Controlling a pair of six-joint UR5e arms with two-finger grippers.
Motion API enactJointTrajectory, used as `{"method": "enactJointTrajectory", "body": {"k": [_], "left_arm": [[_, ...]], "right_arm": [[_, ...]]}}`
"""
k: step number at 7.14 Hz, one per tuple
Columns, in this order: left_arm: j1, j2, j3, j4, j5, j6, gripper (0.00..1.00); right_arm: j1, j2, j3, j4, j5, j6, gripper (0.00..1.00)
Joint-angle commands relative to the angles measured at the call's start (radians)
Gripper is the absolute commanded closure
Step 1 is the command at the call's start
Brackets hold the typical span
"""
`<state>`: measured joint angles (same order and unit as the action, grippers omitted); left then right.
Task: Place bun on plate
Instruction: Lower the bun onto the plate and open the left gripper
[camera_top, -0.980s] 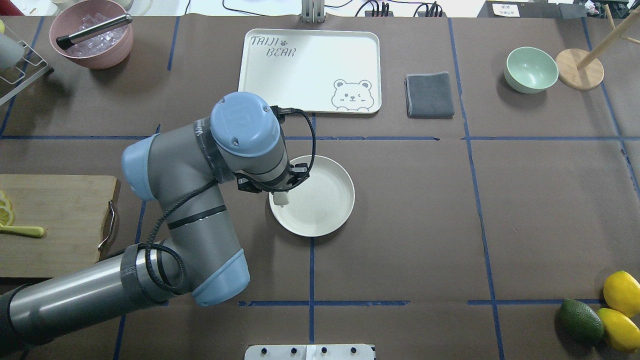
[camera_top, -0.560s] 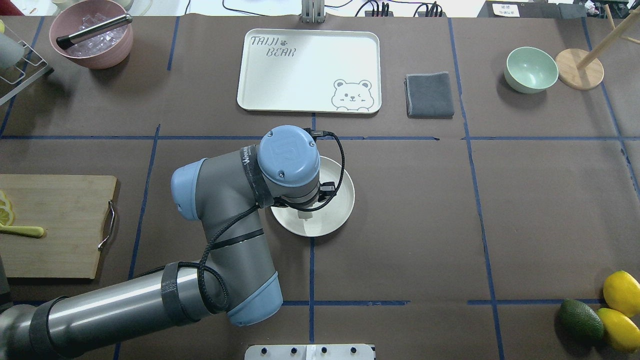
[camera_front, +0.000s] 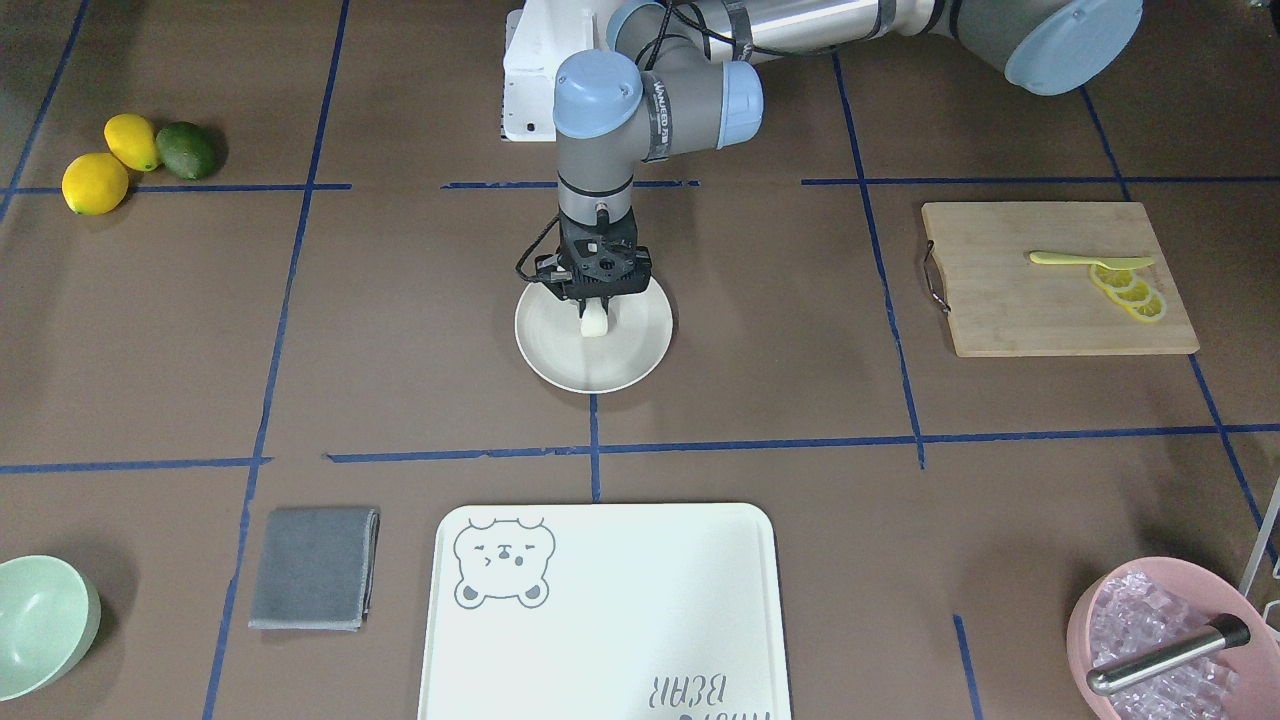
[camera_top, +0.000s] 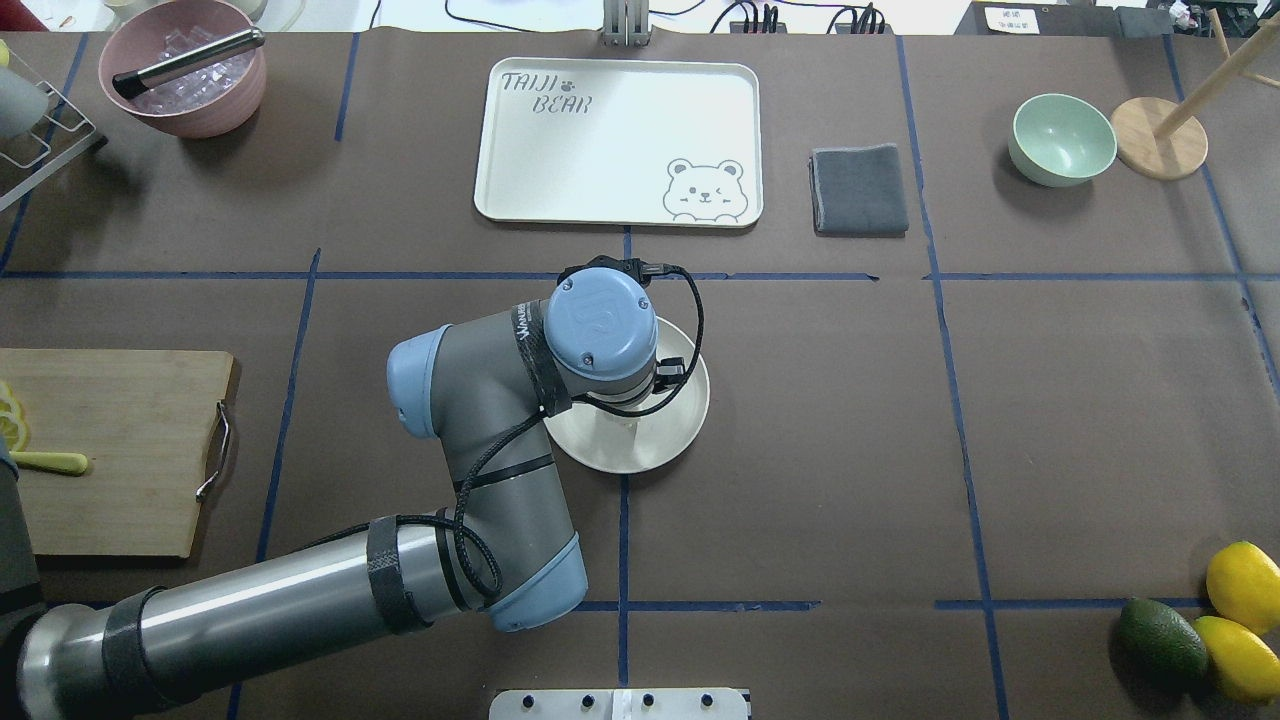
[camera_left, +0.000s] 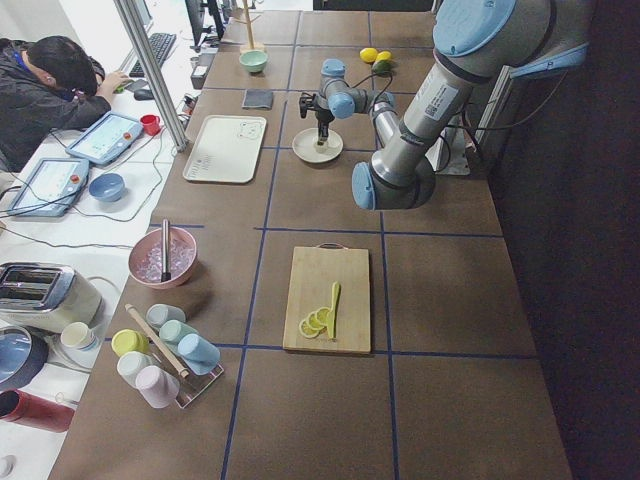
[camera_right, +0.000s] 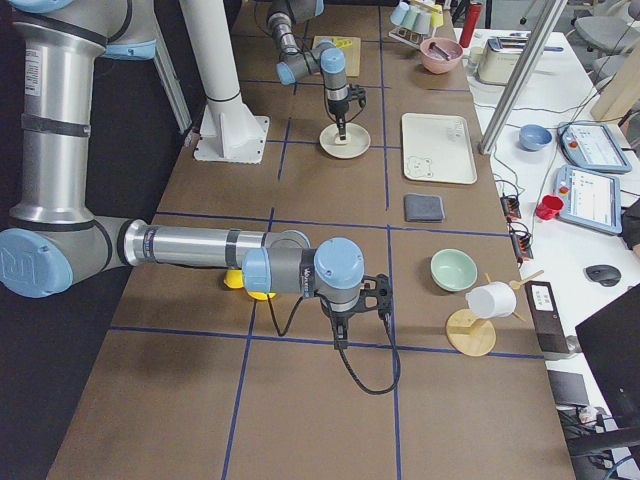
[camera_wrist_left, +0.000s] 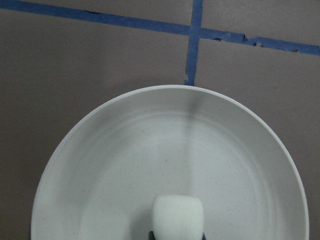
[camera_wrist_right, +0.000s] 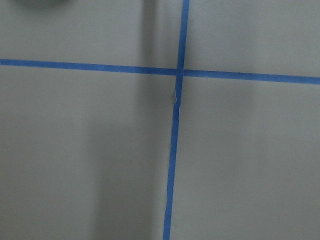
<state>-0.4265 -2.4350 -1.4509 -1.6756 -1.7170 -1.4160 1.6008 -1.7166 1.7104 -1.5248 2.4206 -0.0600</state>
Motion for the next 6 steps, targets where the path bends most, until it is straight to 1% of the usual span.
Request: {"method": "enactJointTrajectory", "body": {"k": [1, 2, 3, 5, 6], "left_arm": [[0.000, -0.001, 0.009, -0.007, 0.002, 0.006, 0.26], [0.000, -0.001, 0.007, -0.007, 0.002, 0.008, 0.11], [0.000, -0.002, 0.007, -0.007, 0.004, 0.009, 0.02], [-0.011, -0.002, -0.003, 0.002, 0.001, 0.026, 0.01], [-0.039, -0.001, -0.032, 0.022, -0.009, 0.052, 0.01]], "right_arm": [[0.001, 0.000, 0.000, 0.000, 0.000, 0.000, 0.00], [0.001, 0.000, 0.000, 0.000, 0.000, 0.000, 0.00], [-0.001, 0.000, 0.000, 0.000, 0.000, 0.000, 0.00], [-0.001, 0.000, 0.000, 0.000, 0.000, 0.000, 0.00], [-0.001, 0.000, -0.002, 0.000, 0.000, 0.000, 0.00]]}}
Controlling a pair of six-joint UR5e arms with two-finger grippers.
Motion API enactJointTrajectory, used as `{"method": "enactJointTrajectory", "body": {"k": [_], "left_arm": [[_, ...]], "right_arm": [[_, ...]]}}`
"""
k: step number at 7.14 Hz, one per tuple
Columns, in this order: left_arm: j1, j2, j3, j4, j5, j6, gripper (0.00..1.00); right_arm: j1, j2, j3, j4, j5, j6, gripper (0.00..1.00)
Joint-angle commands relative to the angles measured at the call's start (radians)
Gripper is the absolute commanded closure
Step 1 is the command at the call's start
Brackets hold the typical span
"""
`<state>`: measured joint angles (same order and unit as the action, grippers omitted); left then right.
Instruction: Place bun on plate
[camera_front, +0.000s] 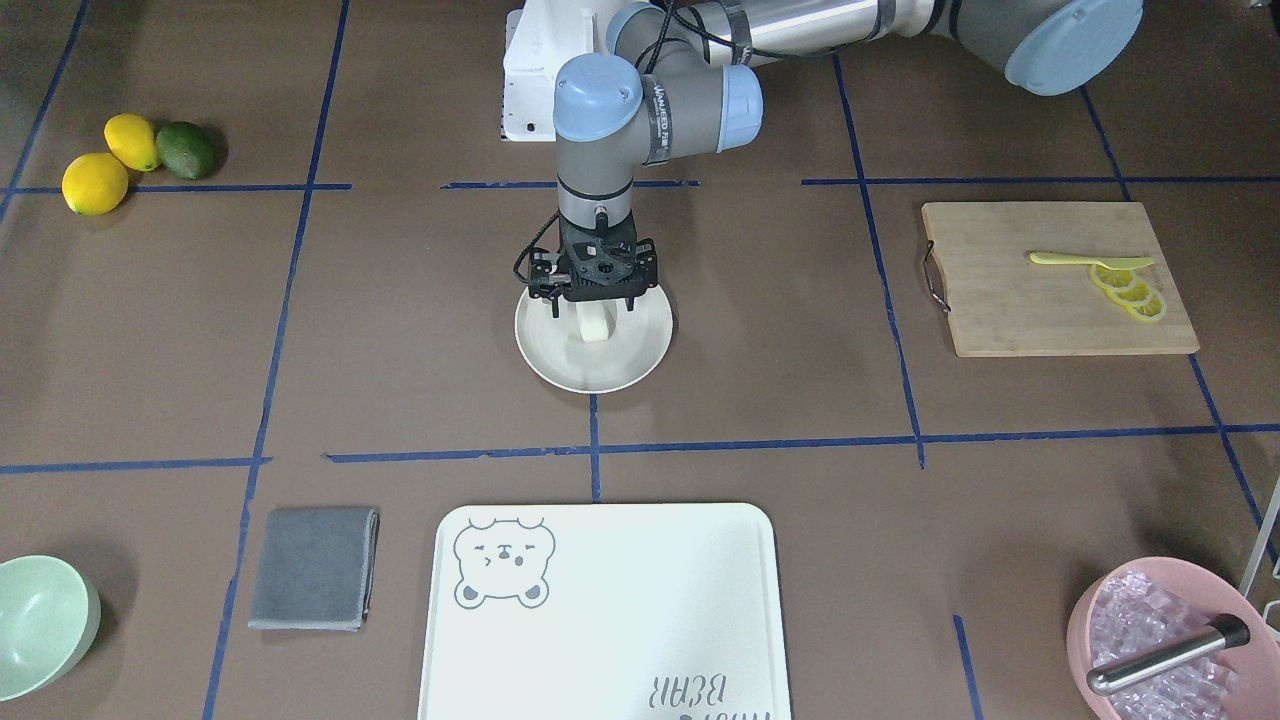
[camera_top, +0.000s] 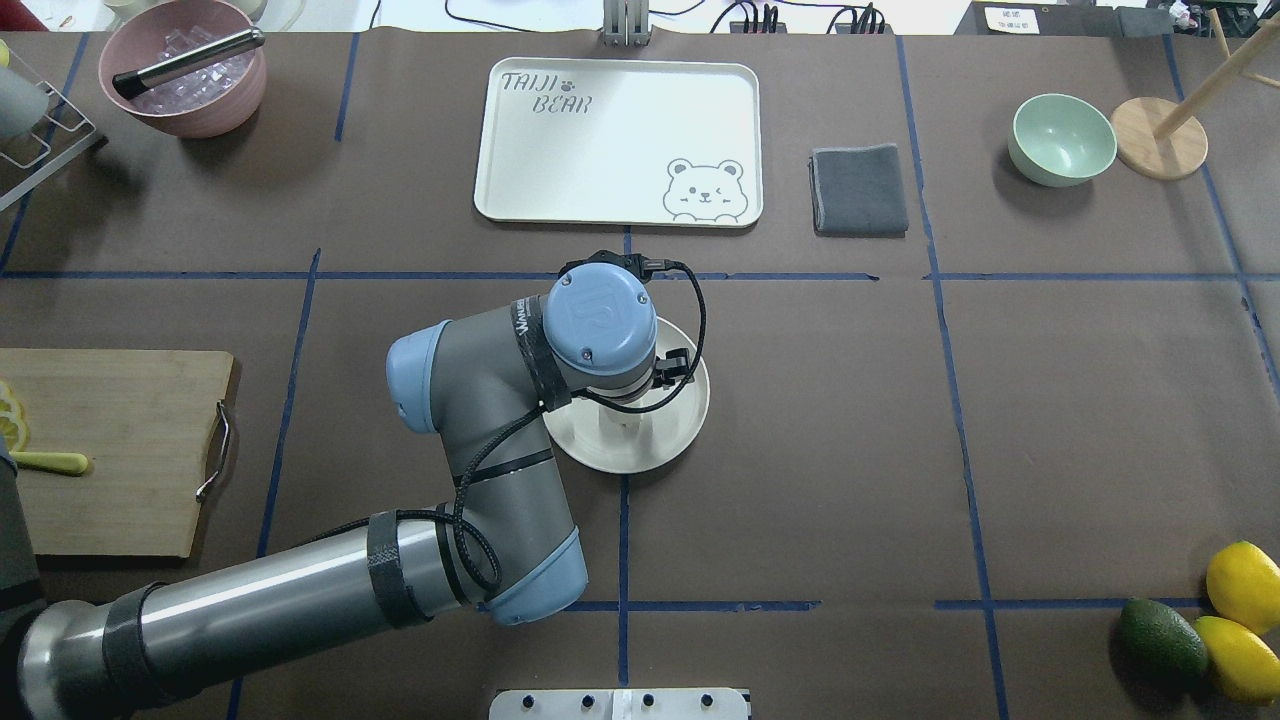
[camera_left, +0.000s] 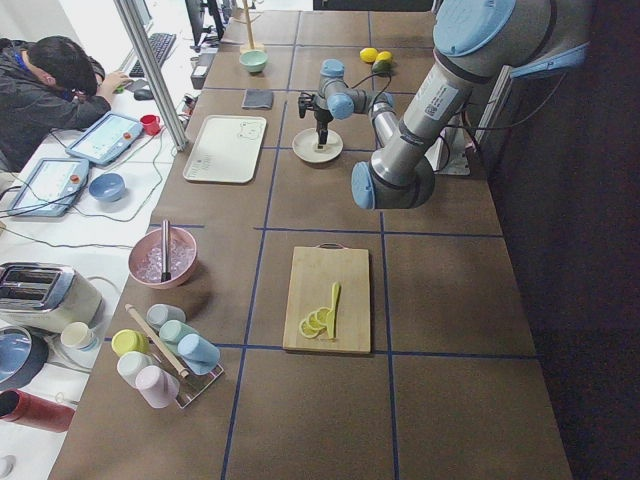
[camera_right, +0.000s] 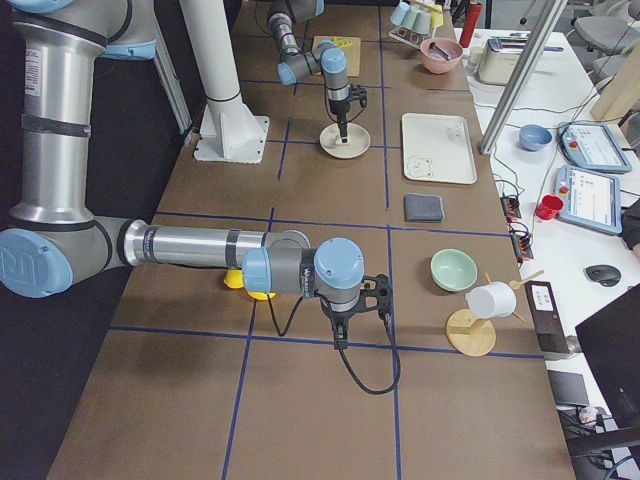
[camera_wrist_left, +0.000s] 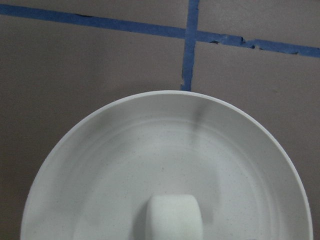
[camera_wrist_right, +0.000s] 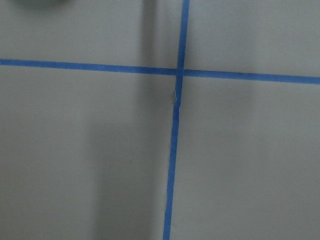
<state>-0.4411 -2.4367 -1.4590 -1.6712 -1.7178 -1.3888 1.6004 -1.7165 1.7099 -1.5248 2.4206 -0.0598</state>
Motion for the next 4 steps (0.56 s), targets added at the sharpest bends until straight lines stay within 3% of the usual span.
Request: {"method": "enactJointTrajectory", "body": {"k": [1, 2, 4], "left_arm": [[-0.065, 0.002, -0.087, 0.118, -0.058, 0.052, 0.01], [-0.115, 0.039, -0.189, 0.246, -0.121, 0.142, 0.01], [-0.244, 0.260, -0.415, 0.332, -0.196, 0.393, 0.01]], "right_arm": [[-0.001, 0.000, -0.003, 0.000, 0.000, -0.002, 0.00], [-0.001, 0.000, -0.015, 0.003, 0.000, -0.005, 0.00], [0.001, 0.038, -0.039, 0.002, -0.002, -0.008, 0.00]]}}
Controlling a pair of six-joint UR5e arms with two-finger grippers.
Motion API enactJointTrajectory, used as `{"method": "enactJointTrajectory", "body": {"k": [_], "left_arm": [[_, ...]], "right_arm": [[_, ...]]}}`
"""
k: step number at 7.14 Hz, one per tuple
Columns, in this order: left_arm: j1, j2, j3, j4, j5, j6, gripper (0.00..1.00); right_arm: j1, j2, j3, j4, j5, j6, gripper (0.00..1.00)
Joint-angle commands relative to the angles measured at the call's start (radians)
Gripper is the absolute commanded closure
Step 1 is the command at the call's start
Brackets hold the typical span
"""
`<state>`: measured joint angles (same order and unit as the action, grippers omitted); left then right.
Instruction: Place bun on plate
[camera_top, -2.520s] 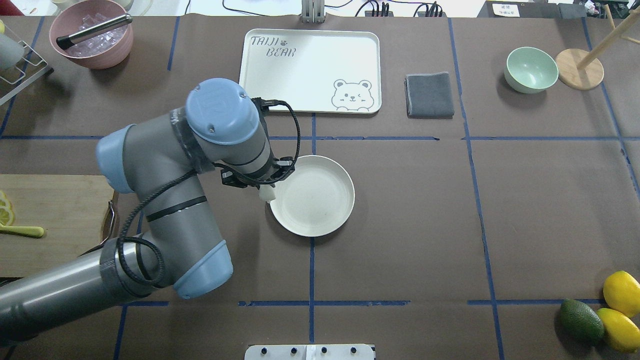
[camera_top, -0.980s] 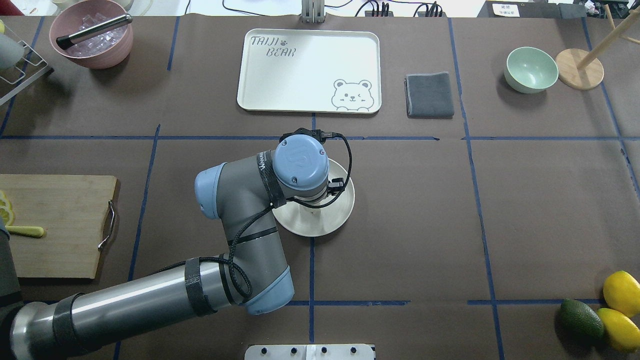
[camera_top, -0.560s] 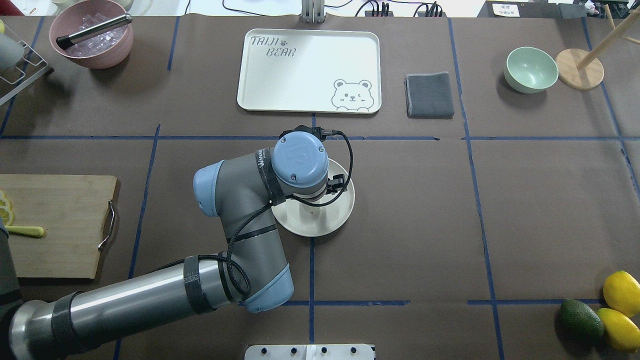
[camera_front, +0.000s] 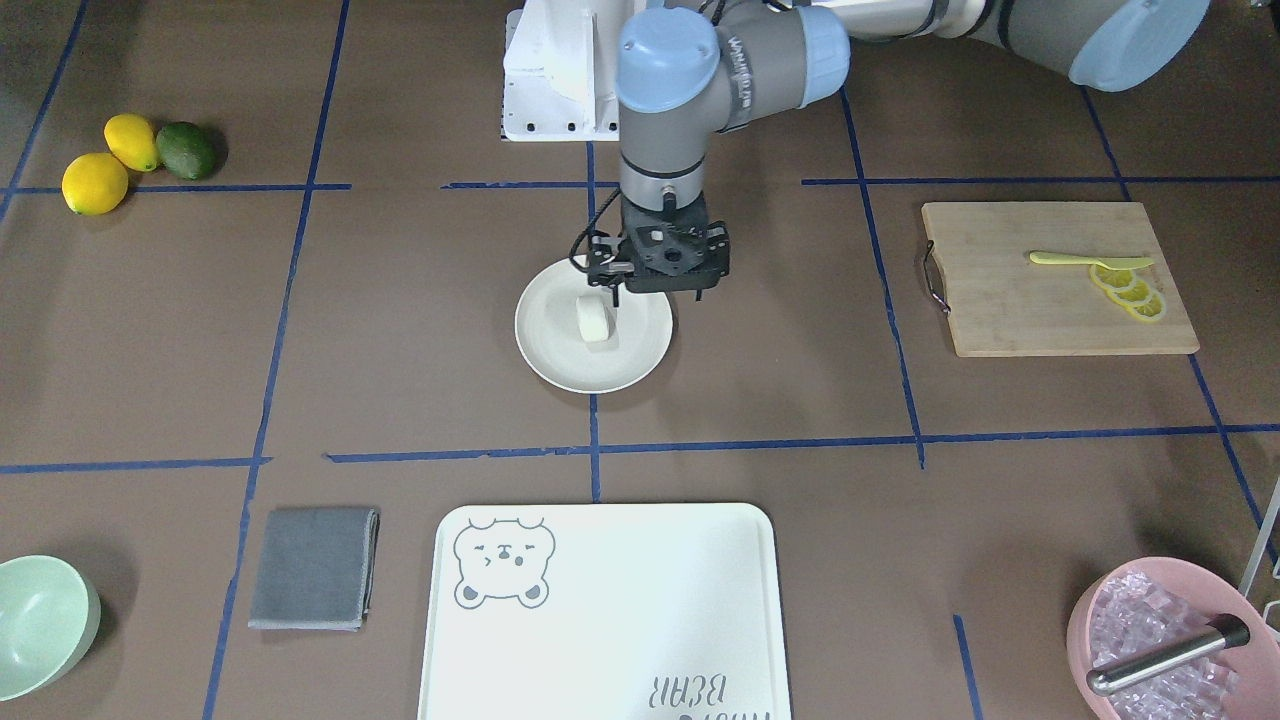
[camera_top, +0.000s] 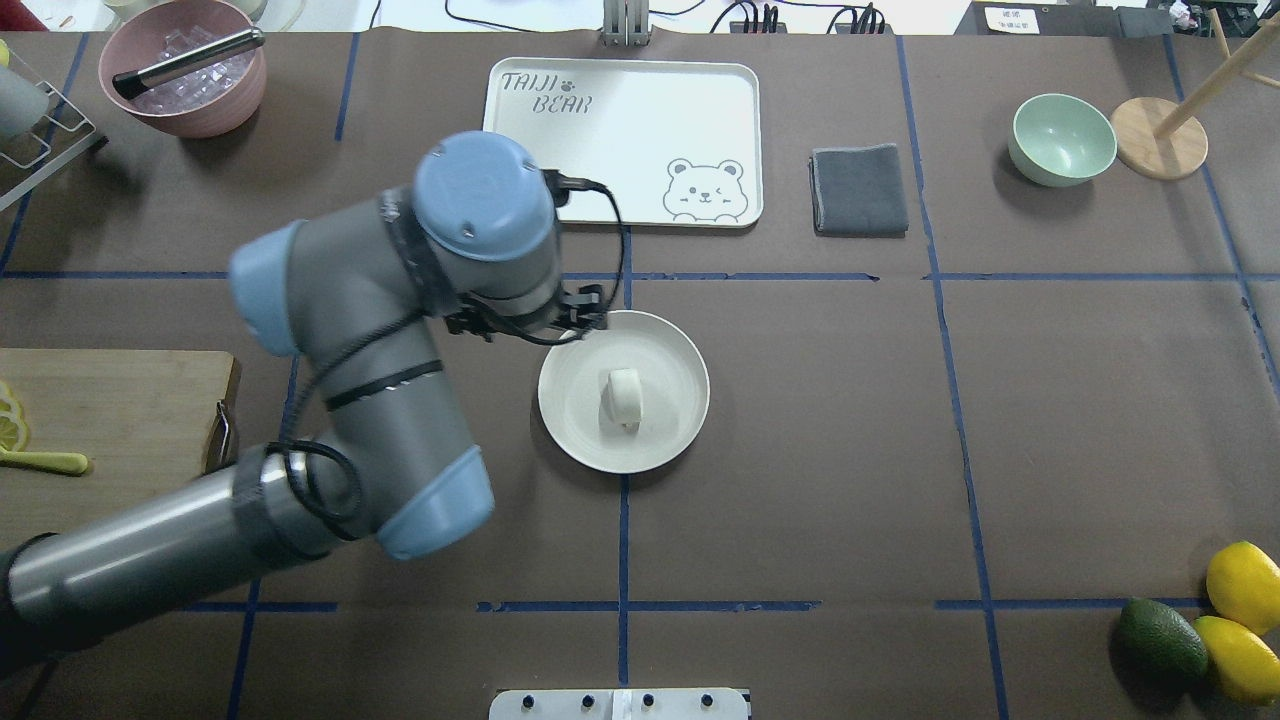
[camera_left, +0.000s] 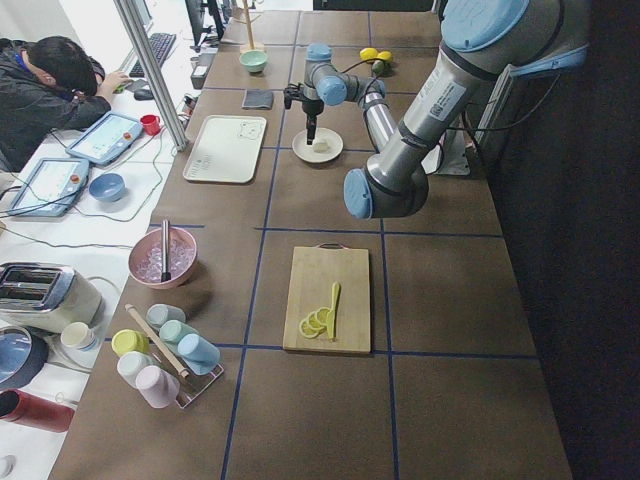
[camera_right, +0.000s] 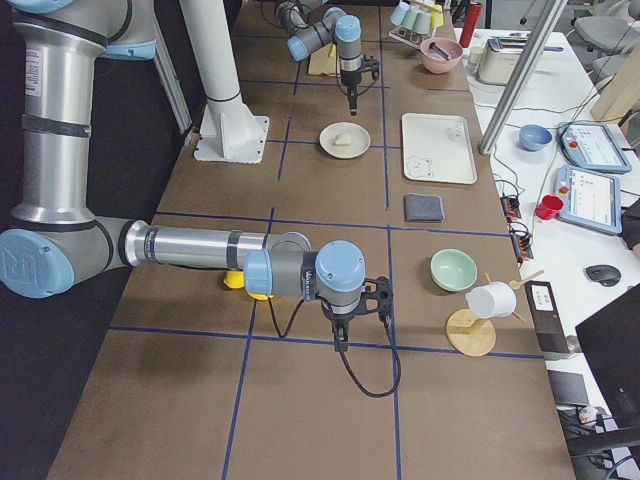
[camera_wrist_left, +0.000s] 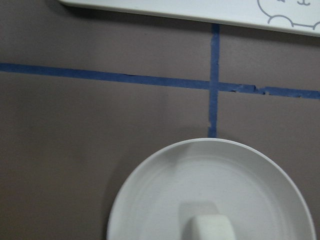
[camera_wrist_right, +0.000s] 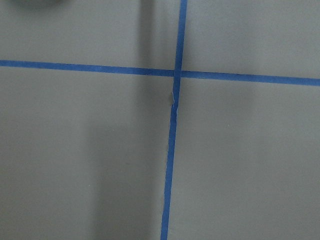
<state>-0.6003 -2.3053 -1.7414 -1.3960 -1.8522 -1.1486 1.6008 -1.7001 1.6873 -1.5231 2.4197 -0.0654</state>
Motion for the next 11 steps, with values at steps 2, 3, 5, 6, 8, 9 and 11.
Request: {"method": "enactJointTrajectory", "body": {"k": [2, 3, 5, 6, 8, 9, 11], "left_arm": [[-0.293, 0.303, -0.205, 0.058, -0.210, 0.452, 0.01], [-0.400, 0.385, -0.204, 0.055, -0.264, 0.634, 0.01], [-0.644, 0.524, -0.153, 0.057, -0.368, 0.953, 0.01], [-0.765, 0.558, -0.057, 0.045, -0.433, 1.107, 0.00], [-0.909, 0.601, 0.112, 0.025, -0.446, 1.309, 0.00], [-0.929, 0.637, 0.134, 0.017, -0.446, 1.317, 0.00], [-0.931, 0.691, 0.137, 0.018, -0.446, 1.310, 0.00]], "right_arm": [[-0.001, 0.053, -0.034, 0.000, -0.002, -0.007, 0.00], [-0.001, 0.063, -0.035, 0.001, -0.002, -0.004, 0.00], [-0.001, 0.068, -0.035, 0.001, -0.002, 0.001, 0.00], [-0.001, 0.068, -0.035, 0.001, -0.002, 0.004, 0.00], [-0.001, 0.068, -0.035, 0.001, -0.001, 0.002, 0.00], [-0.001, 0.068, -0.035, 0.001, -0.001, 0.002, 0.00], [-0.001, 0.068, -0.034, 0.001, -0.001, 0.004, 0.00]]}}
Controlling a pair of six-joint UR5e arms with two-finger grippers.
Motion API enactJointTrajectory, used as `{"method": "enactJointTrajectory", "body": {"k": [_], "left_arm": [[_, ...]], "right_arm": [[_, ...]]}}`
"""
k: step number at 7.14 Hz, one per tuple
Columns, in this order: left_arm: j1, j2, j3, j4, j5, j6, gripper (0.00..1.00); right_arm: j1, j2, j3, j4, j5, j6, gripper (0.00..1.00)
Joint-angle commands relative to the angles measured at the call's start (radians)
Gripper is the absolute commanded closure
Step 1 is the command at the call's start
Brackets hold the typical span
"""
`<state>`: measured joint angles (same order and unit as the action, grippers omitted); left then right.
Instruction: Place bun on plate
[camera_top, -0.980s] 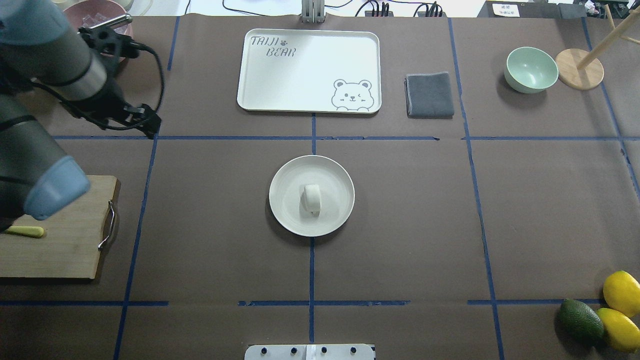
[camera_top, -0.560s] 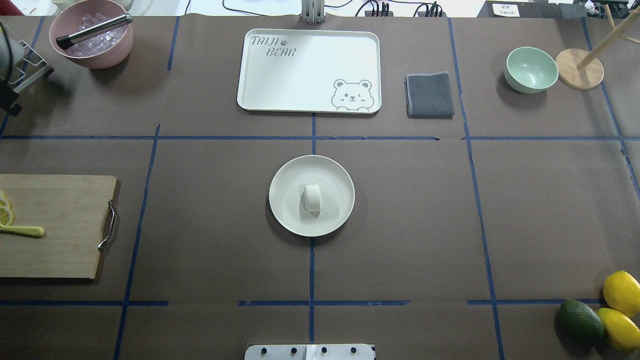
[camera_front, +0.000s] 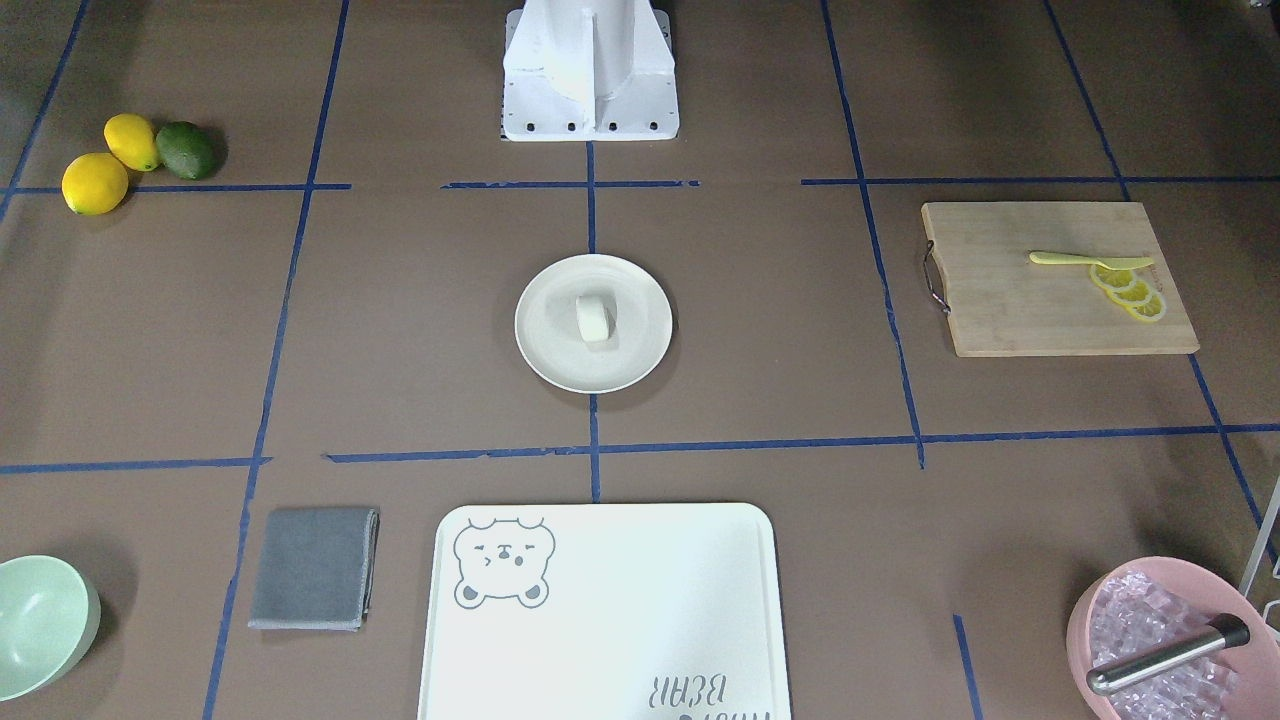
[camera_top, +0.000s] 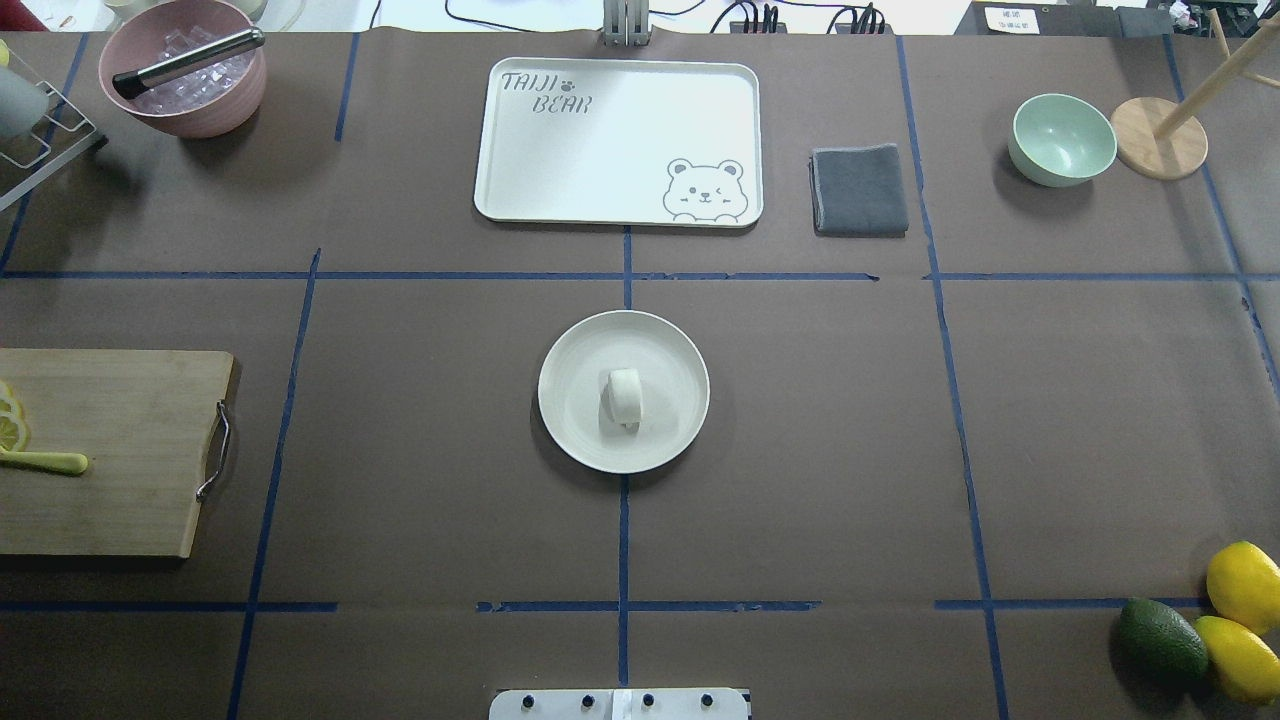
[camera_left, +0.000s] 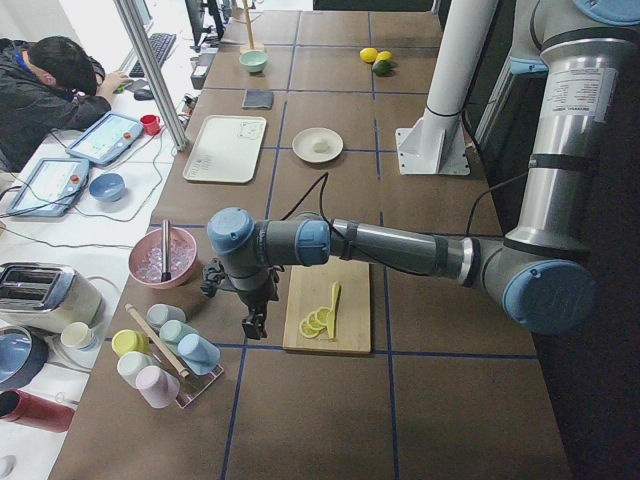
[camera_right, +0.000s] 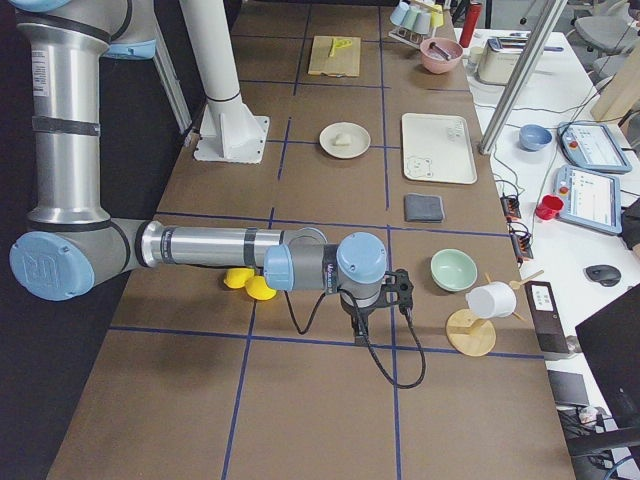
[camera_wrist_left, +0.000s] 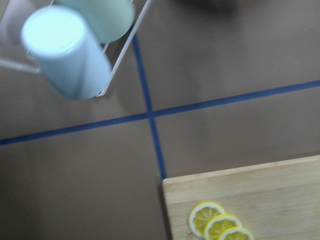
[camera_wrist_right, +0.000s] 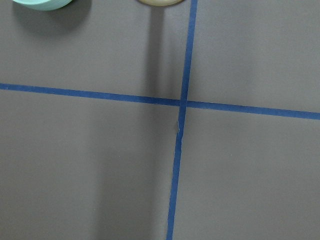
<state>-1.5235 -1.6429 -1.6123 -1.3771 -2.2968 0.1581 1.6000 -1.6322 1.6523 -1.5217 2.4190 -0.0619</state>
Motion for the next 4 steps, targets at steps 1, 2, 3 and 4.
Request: {"method": "enactJointTrajectory", "body": {"k": [1, 2, 3, 4], "left_arm": [[-0.010, 0.041, 0.008, -0.002, -0.001, 0.003, 0.00], [-0.023, 0.041, 0.009, 0.000, -0.001, 0.001, 0.00], [-0.038, 0.044, 0.014, 0.000, -0.007, 0.001, 0.00], [-0.053, 0.063, 0.015, -0.002, -0.051, 0.004, 0.00]], "right_arm": [[0.000, 0.000, 0.000, 0.000, 0.000, 0.002, 0.00], [0.000, 0.000, 0.000, 0.000, 0.000, 0.004, 0.00], [0.000, 0.000, 0.000, -0.002, 0.000, 0.005, 0.00], [0.000, 0.000, 0.000, -0.002, -0.001, 0.007, 0.00]]}}
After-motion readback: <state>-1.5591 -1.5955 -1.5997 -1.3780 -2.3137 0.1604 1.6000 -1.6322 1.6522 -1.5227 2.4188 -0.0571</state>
